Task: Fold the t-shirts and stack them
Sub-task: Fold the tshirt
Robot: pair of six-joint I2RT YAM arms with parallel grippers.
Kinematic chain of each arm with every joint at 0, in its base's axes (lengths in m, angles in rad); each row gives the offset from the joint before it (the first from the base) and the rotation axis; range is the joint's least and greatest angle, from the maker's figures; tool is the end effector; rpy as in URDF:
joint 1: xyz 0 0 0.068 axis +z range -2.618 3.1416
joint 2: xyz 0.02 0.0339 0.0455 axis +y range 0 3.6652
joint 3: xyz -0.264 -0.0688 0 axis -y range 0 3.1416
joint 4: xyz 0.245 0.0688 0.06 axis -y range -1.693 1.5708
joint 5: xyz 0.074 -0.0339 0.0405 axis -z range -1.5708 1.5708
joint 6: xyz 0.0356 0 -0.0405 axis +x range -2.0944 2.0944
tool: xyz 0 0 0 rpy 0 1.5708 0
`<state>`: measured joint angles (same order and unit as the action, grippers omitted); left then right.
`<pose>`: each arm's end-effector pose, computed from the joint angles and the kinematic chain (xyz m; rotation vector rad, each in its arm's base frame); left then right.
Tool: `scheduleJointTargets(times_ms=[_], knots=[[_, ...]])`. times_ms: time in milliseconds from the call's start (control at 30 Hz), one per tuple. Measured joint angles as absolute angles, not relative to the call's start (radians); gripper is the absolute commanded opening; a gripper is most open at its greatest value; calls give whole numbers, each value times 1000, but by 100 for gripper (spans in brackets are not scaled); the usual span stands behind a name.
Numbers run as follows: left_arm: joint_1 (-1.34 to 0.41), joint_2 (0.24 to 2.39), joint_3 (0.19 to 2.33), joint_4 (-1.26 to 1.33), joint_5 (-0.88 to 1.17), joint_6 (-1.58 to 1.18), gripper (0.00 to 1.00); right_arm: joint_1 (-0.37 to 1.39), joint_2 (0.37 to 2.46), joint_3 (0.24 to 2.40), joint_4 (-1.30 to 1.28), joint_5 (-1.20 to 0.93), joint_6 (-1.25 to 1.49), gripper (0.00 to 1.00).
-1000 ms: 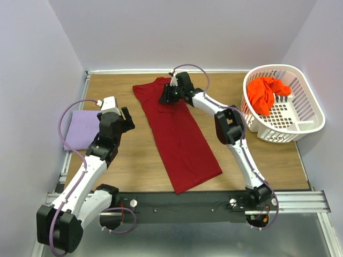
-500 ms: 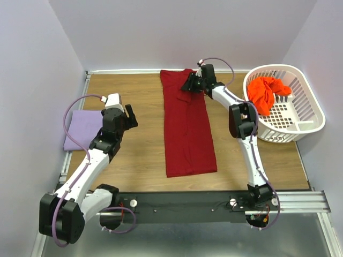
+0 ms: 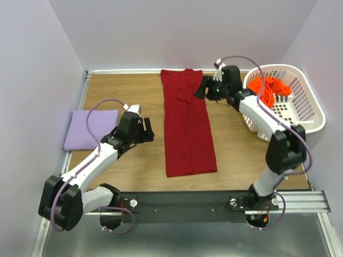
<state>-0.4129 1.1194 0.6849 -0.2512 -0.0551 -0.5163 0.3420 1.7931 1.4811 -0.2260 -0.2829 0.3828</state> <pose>0.2180 -0.0934 0.2330 -0.1483 2.2871 -0.4302 0.3949 0.1511 0.2975 -0.1308 2.1674 0.7238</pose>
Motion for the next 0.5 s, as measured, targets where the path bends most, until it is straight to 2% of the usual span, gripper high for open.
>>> scheduleJointTargets(times_ms=[133, 333, 500], knots=[[-499, 1111, 668, -332, -4, -577, 79, 363, 1579, 1197, -323, -220, 382, 73], [-639, 1065, 582, -378, 64, -683, 79, 467, 1381, 801, -484, -205, 445, 73], [-739, 1047, 528, -407, 96, -772, 78, 527, 1238, 635, -556, -217, 525, 70]])
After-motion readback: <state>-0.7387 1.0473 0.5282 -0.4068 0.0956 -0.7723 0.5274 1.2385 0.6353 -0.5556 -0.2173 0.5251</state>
